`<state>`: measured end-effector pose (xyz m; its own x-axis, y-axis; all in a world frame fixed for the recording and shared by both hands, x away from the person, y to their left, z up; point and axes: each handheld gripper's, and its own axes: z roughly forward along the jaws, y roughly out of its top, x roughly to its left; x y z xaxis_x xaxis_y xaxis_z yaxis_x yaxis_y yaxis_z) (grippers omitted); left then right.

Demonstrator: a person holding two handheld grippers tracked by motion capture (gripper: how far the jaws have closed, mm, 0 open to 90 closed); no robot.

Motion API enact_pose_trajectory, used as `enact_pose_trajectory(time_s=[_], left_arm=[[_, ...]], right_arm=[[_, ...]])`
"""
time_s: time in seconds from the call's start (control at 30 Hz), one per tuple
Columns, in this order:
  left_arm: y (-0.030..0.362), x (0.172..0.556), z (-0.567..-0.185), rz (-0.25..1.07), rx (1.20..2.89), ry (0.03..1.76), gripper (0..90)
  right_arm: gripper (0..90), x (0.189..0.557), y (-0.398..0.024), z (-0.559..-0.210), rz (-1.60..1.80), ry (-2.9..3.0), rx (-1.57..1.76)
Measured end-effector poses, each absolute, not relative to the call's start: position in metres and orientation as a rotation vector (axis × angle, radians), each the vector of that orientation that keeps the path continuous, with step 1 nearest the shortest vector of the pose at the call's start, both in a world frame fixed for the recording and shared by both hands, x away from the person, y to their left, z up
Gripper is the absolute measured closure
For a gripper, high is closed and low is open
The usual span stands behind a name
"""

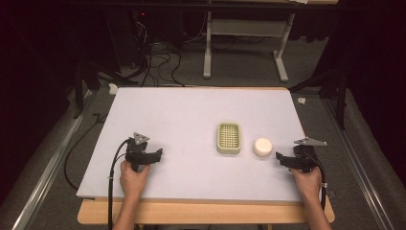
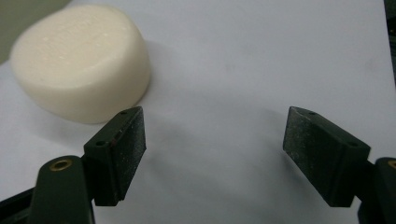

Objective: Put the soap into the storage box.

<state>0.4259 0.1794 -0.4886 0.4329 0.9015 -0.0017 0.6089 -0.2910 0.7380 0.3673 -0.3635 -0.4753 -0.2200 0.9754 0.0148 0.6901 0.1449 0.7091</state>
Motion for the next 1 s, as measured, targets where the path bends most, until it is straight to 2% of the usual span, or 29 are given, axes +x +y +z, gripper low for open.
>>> enact_pose_trajectory(time_s=[0.43,0.67,1.0], left_arm=[[0.179,0.426,-0.489,0.558,2.013,1.268,20.1],[0.179,0.426,-0.489,0.56,2.015,1.267,20.1],[0.18,0.426,-0.489,0.554,2.015,1.268,20.1]], right_arm=[[21.2,0.353,-0.344,-0.463,0.942,1.996,1.51],[14.4,0.35,-0.331,-0.46,0.951,2.008,1.486],[13.9,0.353,-0.319,-0.454,0.965,2.027,1.458]])
